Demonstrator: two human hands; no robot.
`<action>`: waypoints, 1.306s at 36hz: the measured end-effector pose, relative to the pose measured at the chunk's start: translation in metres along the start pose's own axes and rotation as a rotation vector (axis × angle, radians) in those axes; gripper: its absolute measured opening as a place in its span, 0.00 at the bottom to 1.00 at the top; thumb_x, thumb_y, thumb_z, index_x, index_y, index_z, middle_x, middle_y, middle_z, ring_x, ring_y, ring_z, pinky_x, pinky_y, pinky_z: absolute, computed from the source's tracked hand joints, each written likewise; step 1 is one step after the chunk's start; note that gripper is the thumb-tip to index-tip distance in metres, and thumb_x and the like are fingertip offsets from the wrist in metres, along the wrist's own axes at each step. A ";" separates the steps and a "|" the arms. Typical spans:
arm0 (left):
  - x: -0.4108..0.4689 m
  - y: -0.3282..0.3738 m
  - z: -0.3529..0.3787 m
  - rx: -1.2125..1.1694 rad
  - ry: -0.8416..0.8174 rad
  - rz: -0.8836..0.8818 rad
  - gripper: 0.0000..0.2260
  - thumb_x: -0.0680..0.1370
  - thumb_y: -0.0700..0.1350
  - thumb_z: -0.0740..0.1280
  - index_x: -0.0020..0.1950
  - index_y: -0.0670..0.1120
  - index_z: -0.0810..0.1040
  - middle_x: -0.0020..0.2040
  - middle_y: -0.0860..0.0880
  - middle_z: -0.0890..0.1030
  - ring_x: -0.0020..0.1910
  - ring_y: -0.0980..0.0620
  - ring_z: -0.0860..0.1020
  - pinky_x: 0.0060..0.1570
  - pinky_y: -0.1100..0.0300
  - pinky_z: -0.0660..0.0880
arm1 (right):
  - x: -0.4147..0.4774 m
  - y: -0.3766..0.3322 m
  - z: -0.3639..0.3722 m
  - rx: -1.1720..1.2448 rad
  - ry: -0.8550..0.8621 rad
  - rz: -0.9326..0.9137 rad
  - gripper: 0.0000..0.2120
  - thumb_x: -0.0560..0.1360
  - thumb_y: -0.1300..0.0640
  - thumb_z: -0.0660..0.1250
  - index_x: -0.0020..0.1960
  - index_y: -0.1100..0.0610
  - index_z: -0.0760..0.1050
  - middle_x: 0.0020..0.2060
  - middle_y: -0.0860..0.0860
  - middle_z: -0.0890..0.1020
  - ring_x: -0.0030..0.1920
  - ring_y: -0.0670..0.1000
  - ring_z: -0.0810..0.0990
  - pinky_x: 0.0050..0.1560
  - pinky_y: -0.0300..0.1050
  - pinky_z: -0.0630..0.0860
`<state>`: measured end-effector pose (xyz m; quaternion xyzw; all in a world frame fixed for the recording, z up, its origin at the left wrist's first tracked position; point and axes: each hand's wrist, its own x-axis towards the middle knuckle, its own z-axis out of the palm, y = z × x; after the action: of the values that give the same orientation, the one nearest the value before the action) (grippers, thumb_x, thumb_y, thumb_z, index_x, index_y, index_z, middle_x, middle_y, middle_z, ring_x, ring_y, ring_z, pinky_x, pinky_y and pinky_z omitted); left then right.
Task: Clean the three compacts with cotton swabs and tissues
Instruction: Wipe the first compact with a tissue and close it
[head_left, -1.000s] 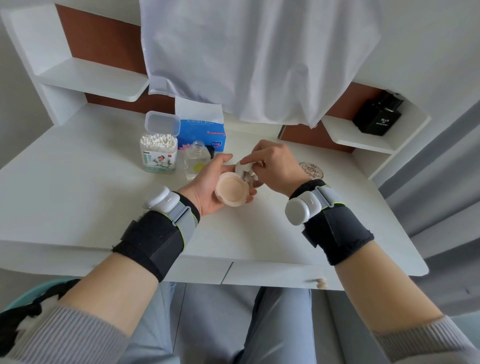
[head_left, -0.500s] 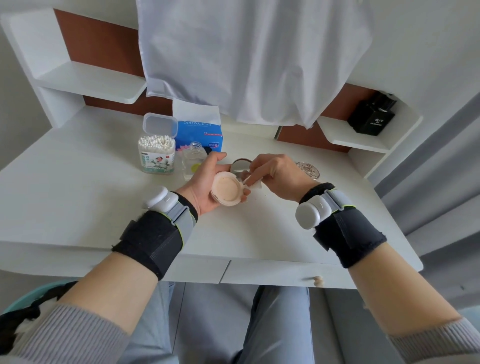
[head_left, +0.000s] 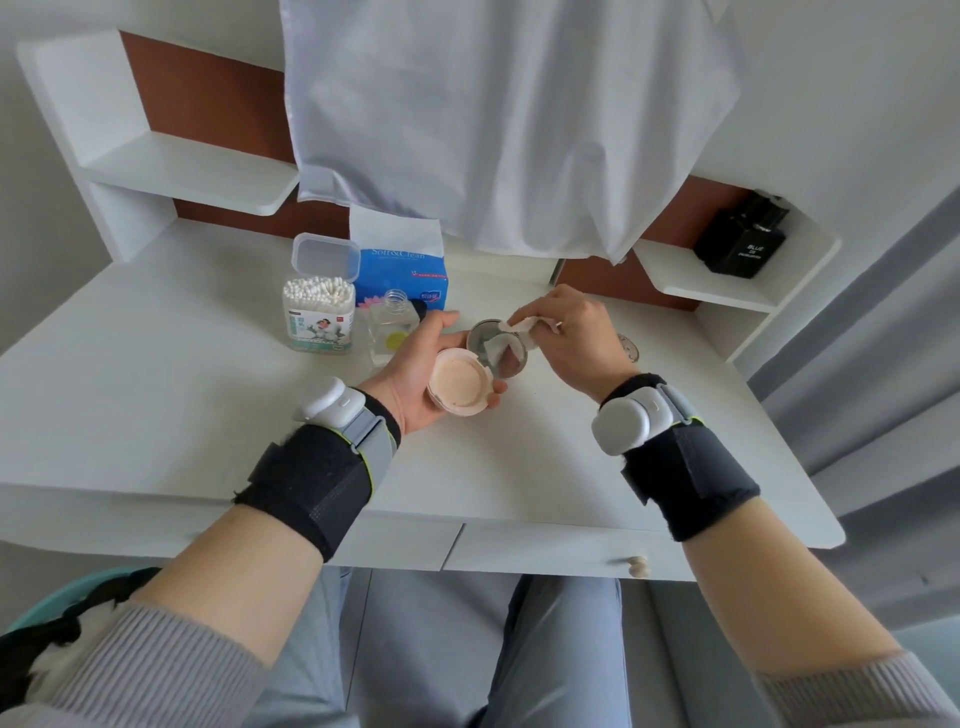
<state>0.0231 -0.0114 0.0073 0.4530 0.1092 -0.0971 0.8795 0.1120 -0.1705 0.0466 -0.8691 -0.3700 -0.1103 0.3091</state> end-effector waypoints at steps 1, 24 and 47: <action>0.000 0.000 -0.001 -0.001 -0.007 -0.003 0.23 0.80 0.58 0.54 0.60 0.42 0.78 0.45 0.38 0.81 0.36 0.43 0.80 0.38 0.54 0.79 | 0.001 -0.002 0.004 0.004 -0.014 -0.001 0.14 0.71 0.68 0.63 0.45 0.54 0.84 0.41 0.51 0.76 0.40 0.49 0.74 0.41 0.38 0.65; 0.001 0.001 -0.001 0.005 0.056 0.056 0.23 0.80 0.55 0.56 0.65 0.40 0.74 0.47 0.37 0.80 0.36 0.41 0.80 0.36 0.53 0.78 | 0.002 -0.004 -0.003 0.246 0.017 0.226 0.14 0.75 0.68 0.62 0.49 0.53 0.81 0.42 0.47 0.78 0.37 0.49 0.77 0.37 0.38 0.74; 0.001 0.001 0.004 0.054 0.051 0.067 0.24 0.80 0.59 0.56 0.66 0.43 0.74 0.50 0.39 0.79 0.37 0.44 0.79 0.37 0.54 0.77 | -0.002 0.001 0.021 0.162 0.053 0.231 0.10 0.70 0.66 0.69 0.44 0.51 0.80 0.40 0.49 0.82 0.39 0.51 0.82 0.42 0.42 0.77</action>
<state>0.0250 -0.0138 0.0102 0.4823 0.1139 -0.0589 0.8666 0.1105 -0.1593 0.0282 -0.8749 -0.2668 -0.0665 0.3986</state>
